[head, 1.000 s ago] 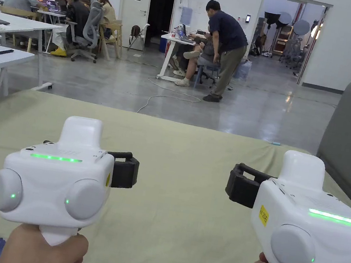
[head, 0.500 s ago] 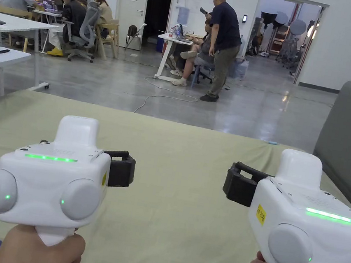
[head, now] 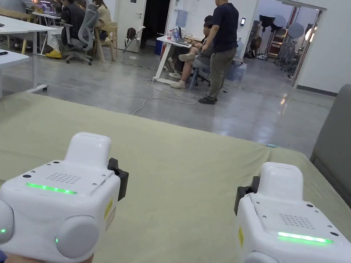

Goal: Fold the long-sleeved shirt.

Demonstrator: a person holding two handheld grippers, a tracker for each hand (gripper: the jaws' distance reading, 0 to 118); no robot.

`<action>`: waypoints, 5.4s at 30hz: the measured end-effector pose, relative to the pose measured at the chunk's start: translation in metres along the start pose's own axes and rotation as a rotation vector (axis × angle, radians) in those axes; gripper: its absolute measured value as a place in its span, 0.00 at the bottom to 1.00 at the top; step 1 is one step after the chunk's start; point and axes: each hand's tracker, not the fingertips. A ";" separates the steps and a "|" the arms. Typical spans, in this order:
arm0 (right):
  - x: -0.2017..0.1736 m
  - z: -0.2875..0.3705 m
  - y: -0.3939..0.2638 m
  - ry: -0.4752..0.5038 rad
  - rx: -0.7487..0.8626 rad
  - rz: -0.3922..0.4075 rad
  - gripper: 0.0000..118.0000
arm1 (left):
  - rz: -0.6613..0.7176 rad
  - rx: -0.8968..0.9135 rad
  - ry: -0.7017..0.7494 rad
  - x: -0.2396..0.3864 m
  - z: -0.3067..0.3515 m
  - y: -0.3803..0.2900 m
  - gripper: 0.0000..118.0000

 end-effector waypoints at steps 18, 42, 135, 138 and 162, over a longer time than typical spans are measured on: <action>-0.323 0.048 0.052 1.005 -0.008 -0.103 0.00 | 0.010 -0.143 0.607 -0.264 0.137 -0.003 0.08; -0.244 -0.080 -0.045 0.740 -0.245 0.085 0.00 | 0.323 -0.681 0.275 -0.306 -0.140 -0.204 0.99; 0.025 -0.174 -0.163 0.306 -0.703 -0.218 1.00 | 0.218 -0.813 -0.201 -0.017 -0.229 -0.177 0.10; 0.015 -0.200 -0.167 0.235 -0.762 -0.071 0.99 | 0.194 -0.805 -0.203 -0.016 -0.221 -0.169 0.10; 0.043 -0.193 0.011 0.385 -0.473 -0.092 0.10 | 0.435 -0.600 -0.361 -0.065 -0.212 -0.017 0.08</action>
